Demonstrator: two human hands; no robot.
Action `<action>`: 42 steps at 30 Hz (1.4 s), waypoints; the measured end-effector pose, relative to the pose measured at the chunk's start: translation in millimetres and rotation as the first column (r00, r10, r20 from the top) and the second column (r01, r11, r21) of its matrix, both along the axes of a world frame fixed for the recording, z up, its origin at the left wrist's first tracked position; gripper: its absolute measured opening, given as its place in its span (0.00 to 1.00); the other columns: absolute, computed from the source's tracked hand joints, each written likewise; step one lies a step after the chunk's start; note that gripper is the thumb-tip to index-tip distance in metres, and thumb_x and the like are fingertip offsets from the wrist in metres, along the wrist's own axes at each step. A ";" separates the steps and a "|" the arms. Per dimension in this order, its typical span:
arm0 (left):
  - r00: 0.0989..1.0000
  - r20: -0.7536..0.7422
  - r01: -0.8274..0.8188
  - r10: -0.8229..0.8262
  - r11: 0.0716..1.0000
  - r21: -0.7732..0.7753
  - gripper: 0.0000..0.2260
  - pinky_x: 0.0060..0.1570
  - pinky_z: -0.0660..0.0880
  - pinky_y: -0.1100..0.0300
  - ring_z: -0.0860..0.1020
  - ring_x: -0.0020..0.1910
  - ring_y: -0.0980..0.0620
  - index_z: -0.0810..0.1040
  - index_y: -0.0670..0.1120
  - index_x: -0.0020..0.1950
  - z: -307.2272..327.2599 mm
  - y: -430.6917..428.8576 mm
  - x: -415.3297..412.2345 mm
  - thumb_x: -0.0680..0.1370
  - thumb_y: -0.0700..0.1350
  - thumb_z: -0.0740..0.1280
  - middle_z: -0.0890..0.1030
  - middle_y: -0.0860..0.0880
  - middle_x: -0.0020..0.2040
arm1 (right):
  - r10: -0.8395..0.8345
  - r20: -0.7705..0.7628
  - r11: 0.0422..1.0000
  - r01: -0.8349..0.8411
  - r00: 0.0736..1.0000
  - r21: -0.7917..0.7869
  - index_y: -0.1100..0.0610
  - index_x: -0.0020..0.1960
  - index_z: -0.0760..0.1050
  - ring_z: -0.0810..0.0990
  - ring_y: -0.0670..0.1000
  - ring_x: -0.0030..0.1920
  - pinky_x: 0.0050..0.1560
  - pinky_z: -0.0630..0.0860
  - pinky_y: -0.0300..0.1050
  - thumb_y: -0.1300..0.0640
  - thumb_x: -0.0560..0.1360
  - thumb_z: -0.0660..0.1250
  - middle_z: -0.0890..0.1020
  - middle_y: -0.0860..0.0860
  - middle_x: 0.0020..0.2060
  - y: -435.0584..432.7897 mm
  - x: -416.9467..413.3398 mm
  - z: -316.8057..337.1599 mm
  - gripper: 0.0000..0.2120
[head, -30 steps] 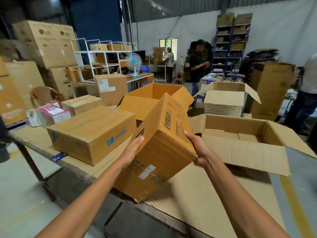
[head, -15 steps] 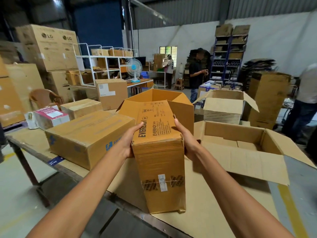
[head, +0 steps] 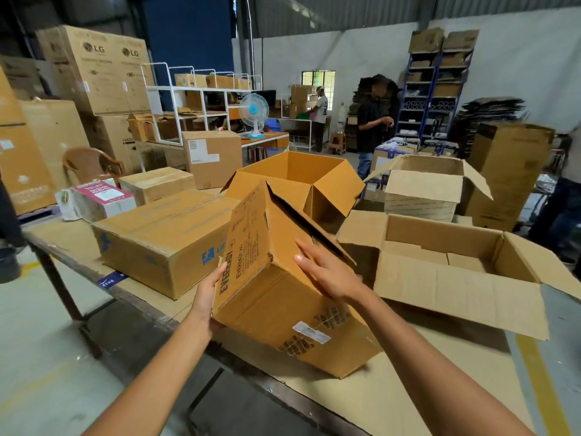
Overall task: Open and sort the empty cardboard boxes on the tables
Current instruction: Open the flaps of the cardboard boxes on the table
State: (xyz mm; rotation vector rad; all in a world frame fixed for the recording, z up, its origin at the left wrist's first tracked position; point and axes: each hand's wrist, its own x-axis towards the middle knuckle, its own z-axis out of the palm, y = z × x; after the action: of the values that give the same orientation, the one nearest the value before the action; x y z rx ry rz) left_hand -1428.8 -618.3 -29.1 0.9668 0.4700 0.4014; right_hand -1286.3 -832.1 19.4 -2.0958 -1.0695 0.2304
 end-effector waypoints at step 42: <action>0.848 -0.271 0.274 0.456 0.061 0.960 0.32 0.63 0.68 0.49 0.65 0.63 0.44 0.71 0.45 0.73 -44.6 12.3 86.4 0.75 0.62 0.70 0.70 0.44 0.58 | -0.224 0.317 0.806 0.358 0.922 -0.471 0.44 0.76 0.60 0.58 0.63 0.72 0.65 0.65 0.65 0.16 0.61 0.56 0.60 0.56 0.76 -10.4 118.4 -70.3 0.52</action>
State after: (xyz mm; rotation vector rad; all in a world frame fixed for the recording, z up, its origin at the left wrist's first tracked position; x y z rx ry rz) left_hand -1342.3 -606.0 -73.8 2.5884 0.7801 0.6045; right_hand -1167.9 -842.5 -50.9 -2.8155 -0.8595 0.1126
